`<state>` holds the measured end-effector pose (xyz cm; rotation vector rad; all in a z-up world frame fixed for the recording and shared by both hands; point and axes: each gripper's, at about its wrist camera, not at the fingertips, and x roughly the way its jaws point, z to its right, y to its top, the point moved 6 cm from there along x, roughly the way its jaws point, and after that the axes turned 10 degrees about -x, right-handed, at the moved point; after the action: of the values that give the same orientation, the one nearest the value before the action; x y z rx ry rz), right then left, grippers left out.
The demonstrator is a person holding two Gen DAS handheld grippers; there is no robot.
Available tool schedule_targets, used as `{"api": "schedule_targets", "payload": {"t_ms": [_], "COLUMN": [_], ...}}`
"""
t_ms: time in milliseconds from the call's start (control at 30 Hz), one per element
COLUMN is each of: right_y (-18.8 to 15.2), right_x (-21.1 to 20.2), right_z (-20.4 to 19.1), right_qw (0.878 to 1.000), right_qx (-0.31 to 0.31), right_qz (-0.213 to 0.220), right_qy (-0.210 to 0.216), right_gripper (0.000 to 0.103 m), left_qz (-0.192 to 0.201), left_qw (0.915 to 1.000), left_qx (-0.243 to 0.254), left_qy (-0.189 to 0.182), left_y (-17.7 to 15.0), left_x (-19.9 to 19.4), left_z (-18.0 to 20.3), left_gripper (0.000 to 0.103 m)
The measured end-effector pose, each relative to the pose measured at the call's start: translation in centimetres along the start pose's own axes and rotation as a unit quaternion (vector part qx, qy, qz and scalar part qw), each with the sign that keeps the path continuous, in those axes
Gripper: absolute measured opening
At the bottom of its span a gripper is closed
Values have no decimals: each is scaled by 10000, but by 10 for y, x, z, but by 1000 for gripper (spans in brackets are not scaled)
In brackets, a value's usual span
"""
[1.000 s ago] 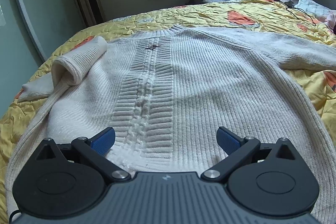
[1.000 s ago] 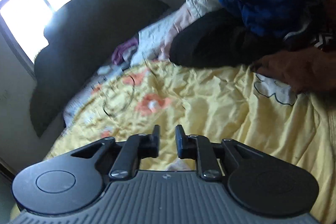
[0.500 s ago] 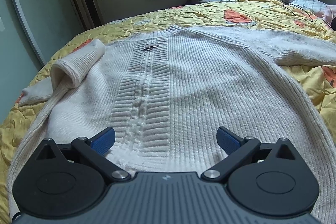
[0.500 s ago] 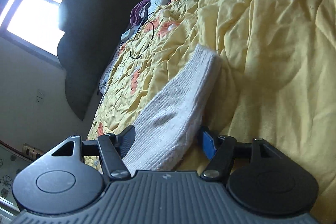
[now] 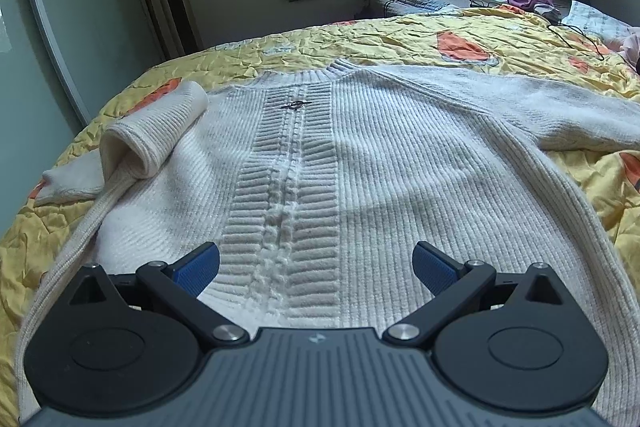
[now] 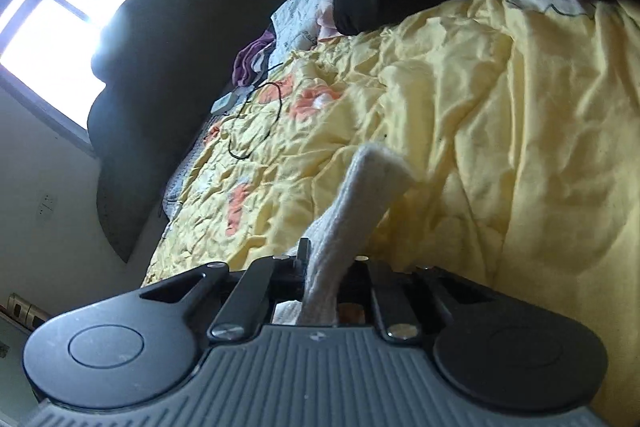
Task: Fold small clothes
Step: 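Lift the gripped sleeve up off the bedspread with the right gripper, then carry the sleeve across the sweater body toward the other sleeve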
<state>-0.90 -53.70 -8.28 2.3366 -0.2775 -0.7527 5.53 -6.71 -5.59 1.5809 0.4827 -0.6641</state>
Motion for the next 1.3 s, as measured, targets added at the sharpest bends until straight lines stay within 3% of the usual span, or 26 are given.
{"api": "schedule_targets", "payload": {"t_ms": [133, 200, 267, 367, 567, 733, 833, 1033, 1067, 1300], "right_y": [36, 53, 53, 27, -44, -102, -133, -153, -155, -157], "right_x": [-13, -21, -20, -8, 9, 8, 16, 37, 38, 38], "right_z": [-37, -55, -71, -92, -147, -206, -214, -197, -195, -193], "right_qw": [9974, 9921, 9858, 9757, 9626, 9328, 9193, 9217, 9212, 9179], "right_qx": [-607, -1064, -1517, -2151, -2607, -3410, -3701, -3486, -3490, -3601], "right_qz": [351, 664, 716, 385, -413, -657, -946, -1477, -1495, -1452], "right_qy": [150, 69, -67, -138, 605, 965, 943, 842, 848, 820], "right_gripper": [11, 10, 10, 10, 11, 11, 12, 15, 21, 22], "left_qz": [-19, 48, 65, -12, -24, 52, -65, -40, -65, -114], "left_qw": [9997, 9995, 9996, 9998, 9999, 9997, 9998, 9996, 9997, 9997], "left_qx": [-219, -280, -251, -185, -102, -111, -47, 63, 43, 56], "left_qy": [-143, -163, -130, -9, 78, 214, 200, 263, 244, 197], "left_y": [16, 20, 19, 13, 15, 15, 9, 4, 4, 2], "left_x": [0, -2, -1, 6, 9, 10, 14, 15, 16, 17], "left_z": [-5, -7, -6, -6, -7, -10, -9, -8, -8, -5], "left_gripper": [103, 103, 103, 103, 103, 103, 103, 103, 103, 103]}}
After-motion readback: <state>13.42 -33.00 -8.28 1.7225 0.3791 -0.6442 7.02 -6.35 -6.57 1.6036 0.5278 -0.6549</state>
